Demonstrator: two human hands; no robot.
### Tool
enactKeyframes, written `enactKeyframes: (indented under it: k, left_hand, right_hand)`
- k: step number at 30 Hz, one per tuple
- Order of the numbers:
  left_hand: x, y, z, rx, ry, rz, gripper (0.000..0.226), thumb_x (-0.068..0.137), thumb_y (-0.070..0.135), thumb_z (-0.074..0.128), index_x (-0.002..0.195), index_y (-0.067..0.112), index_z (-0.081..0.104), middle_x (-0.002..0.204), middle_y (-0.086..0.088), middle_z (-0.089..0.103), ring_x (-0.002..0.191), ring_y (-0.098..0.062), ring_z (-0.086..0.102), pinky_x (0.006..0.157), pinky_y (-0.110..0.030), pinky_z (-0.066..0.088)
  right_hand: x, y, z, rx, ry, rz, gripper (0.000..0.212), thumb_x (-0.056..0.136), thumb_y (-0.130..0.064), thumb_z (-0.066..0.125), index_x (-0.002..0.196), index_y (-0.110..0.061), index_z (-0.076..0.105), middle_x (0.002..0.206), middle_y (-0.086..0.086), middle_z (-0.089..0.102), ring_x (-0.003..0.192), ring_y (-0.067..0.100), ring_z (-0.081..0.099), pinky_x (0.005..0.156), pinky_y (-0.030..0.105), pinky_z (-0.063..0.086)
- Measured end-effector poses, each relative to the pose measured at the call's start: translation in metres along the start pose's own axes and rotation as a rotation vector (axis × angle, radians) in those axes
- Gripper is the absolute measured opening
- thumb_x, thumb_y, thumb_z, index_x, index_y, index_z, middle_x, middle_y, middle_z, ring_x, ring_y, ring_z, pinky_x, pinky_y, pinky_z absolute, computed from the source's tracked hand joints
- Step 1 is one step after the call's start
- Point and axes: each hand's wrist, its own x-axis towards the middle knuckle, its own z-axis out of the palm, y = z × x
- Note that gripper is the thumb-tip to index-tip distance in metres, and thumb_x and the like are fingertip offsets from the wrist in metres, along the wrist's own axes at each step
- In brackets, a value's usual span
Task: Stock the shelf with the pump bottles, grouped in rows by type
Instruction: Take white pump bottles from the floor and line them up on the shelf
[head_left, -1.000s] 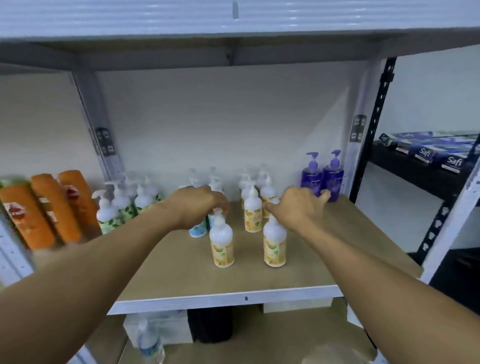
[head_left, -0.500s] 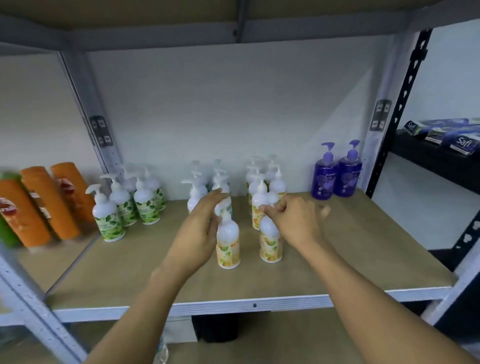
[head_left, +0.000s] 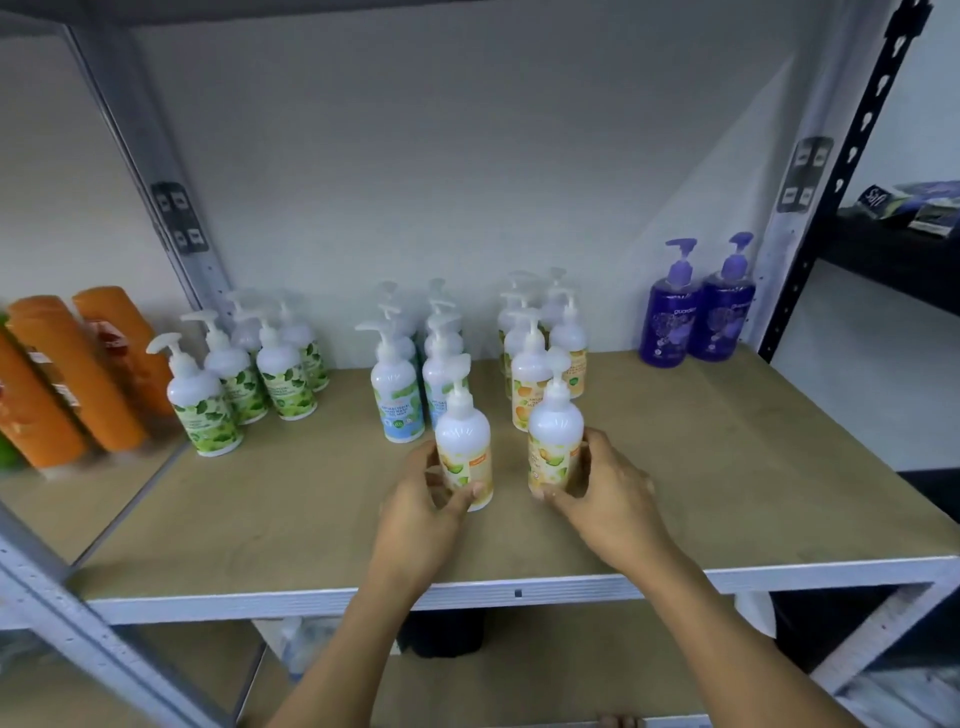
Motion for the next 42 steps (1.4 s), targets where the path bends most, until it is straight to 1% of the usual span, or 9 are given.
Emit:
enactKeyframes:
  k: [4, 7, 10, 15, 18, 21, 28, 35, 42]
  left_hand:
    - [0.007, -0.001, -0.007, 0.033, -0.061, 0.047, 0.051, 0.082, 0.031, 0.081, 0.126, 0.032, 0.055, 0.107, 0.018, 0.066, 0.093, 0.002, 0.063, 0.082, -0.025, 0.051]
    - [0.016, -0.008, -0.019, 0.273, -0.13, 0.119, 0.062, 0.079, 0.05, 0.079, 0.132, 0.037, 0.051, 0.124, 0.016, 0.059, 0.11, -0.004, 0.056, 0.097, -0.034, 0.048]
    - [0.023, -0.018, -0.03, 0.591, -0.181, 0.217, 0.069, 0.078, 0.072, 0.064, 0.136, 0.037, 0.048, 0.135, 0.016, 0.05, 0.123, -0.009, 0.047, 0.105, -0.037, 0.038]
    - [0.031, -0.033, -0.051, 0.706, -0.259, 0.161, 0.102, 0.066, 0.097, 0.034, 0.147, 0.035, 0.042, 0.154, 0.014, 0.038, 0.142, -0.01, 0.033, 0.118, -0.039, 0.025]
    - [0.032, -0.038, -0.064, 0.743, -0.272, 0.08, 0.105, 0.066, 0.096, 0.025, 0.151, 0.035, 0.036, 0.161, 0.013, 0.029, 0.148, -0.01, 0.022, 0.122, -0.044, 0.015]
    - [0.031, -0.041, -0.07, 0.78, -0.265, 0.001, 0.093, 0.077, 0.089, 0.029, 0.153, 0.036, 0.031, 0.165, 0.014, 0.019, 0.152, -0.011, 0.011, 0.122, -0.056, 0.007]
    - [0.037, -0.048, -0.079, 0.869, -0.215, -0.077, 0.085, 0.086, 0.083, 0.021, 0.157, 0.037, 0.022, 0.167, 0.016, 0.008, 0.154, -0.01, 0.002, 0.119, -0.063, 0.002]
    - [0.036, -0.048, -0.074, 0.914, -0.215, -0.069, 0.081, 0.089, 0.08, 0.016, 0.158, 0.037, 0.019, 0.168, 0.015, 0.004, 0.154, -0.01, 0.0, 0.119, -0.06, 0.003]
    - [0.034, -0.05, -0.072, 0.921, -0.194, -0.065, 0.08, 0.09, 0.079, 0.016, 0.158, 0.037, 0.02, 0.168, 0.015, 0.004, 0.155, -0.011, 0.0, 0.12, -0.059, 0.005]
  right_hand:
    - [0.005, 0.004, 0.007, -0.071, 0.059, 0.002, 0.048, 0.076, -0.05, 0.078, 0.108, -0.029, 0.05, 0.092, -0.016, 0.058, 0.099, 0.017, 0.061, 0.089, 0.038, 0.034]
    - [0.012, 0.011, 0.008, -0.108, 0.122, 0.027, 0.047, 0.076, -0.053, 0.077, 0.106, -0.028, 0.051, 0.095, -0.012, 0.064, 0.099, 0.019, 0.062, 0.093, 0.042, 0.034]
    - [0.02, 0.022, 0.005, -0.122, 0.165, 0.057, 0.046, 0.077, -0.052, 0.075, 0.107, -0.027, 0.051, 0.099, -0.008, 0.066, 0.102, 0.021, 0.062, 0.096, 0.044, 0.036]
    - [0.041, 0.032, -0.001, -0.102, 0.167, 0.132, 0.041, 0.079, -0.051, 0.074, 0.101, -0.029, 0.046, 0.103, -0.007, 0.066, 0.106, 0.023, 0.06, 0.093, 0.043, 0.034]
    - [0.055, 0.035, 0.0, -0.084, 0.159, 0.146, 0.04, 0.079, -0.049, 0.075, 0.097, -0.029, 0.044, 0.096, -0.01, 0.062, 0.105, 0.023, 0.06, 0.093, 0.043, 0.034]
    - [0.071, 0.035, 0.001, -0.072, 0.125, 0.152, 0.037, 0.081, -0.046, 0.074, 0.101, -0.03, 0.047, 0.093, -0.013, 0.057, 0.108, 0.023, 0.059, 0.094, 0.042, 0.032]
    - [0.088, 0.036, 0.006, -0.053, 0.115, 0.157, 0.049, 0.081, -0.048, 0.073, 0.121, -0.029, 0.052, 0.112, -0.01, 0.065, 0.114, 0.019, 0.058, 0.099, 0.042, 0.03]
    - [0.092, 0.029, 0.017, -0.017, 0.186, 0.217, 0.088, 0.06, -0.063, 0.084, 0.127, -0.021, 0.044, 0.126, -0.001, 0.053, 0.125, 0.021, 0.048, 0.102, 0.047, 0.032]
    - [0.096, 0.03, 0.021, -0.015, 0.244, 0.245, 0.068, 0.063, -0.057, 0.085, 0.106, -0.025, 0.043, 0.11, -0.007, 0.058, 0.115, 0.018, 0.054, 0.097, 0.044, 0.032]
